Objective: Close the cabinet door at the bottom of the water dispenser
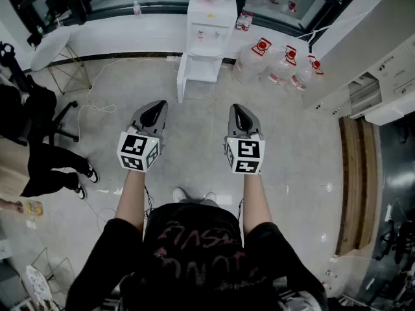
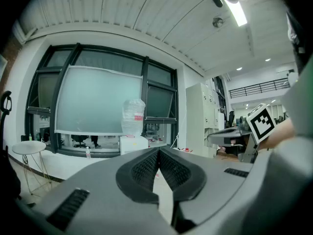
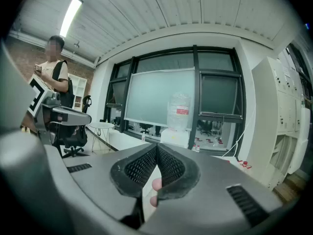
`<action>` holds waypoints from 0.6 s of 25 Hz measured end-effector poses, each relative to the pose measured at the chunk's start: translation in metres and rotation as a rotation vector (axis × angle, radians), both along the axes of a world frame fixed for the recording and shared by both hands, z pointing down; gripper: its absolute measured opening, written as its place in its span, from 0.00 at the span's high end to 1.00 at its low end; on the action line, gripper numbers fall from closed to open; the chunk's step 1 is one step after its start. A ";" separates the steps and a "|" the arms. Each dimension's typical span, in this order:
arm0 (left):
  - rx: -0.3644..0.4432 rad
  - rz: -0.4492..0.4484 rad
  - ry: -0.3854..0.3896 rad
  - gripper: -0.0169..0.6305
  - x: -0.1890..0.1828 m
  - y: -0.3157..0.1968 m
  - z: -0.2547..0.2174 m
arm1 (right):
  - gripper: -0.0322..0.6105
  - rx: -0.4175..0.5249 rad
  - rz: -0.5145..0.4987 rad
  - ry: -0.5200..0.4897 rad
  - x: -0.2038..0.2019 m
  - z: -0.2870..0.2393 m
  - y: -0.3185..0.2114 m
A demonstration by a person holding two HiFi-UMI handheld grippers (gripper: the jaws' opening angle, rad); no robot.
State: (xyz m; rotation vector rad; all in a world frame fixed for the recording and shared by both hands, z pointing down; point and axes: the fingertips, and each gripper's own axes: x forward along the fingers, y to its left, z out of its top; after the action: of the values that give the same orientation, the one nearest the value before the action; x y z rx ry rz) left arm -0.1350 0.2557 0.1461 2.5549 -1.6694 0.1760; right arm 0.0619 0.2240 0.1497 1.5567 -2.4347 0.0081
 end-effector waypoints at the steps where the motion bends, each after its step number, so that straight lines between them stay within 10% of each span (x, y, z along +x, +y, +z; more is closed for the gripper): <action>1: 0.000 0.002 -0.002 0.95 0.002 0.001 -0.001 | 0.93 0.001 0.001 0.000 0.002 -0.001 0.001; 15: 0.002 -0.002 -0.008 0.95 0.020 0.011 -0.003 | 0.93 0.021 -0.007 -0.007 0.017 -0.011 0.009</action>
State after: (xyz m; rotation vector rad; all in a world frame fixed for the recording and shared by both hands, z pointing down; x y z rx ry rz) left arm -0.1146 0.2670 0.1426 2.5568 -1.6760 0.1851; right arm 0.0788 0.2330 0.1383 1.5593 -2.4540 -0.0132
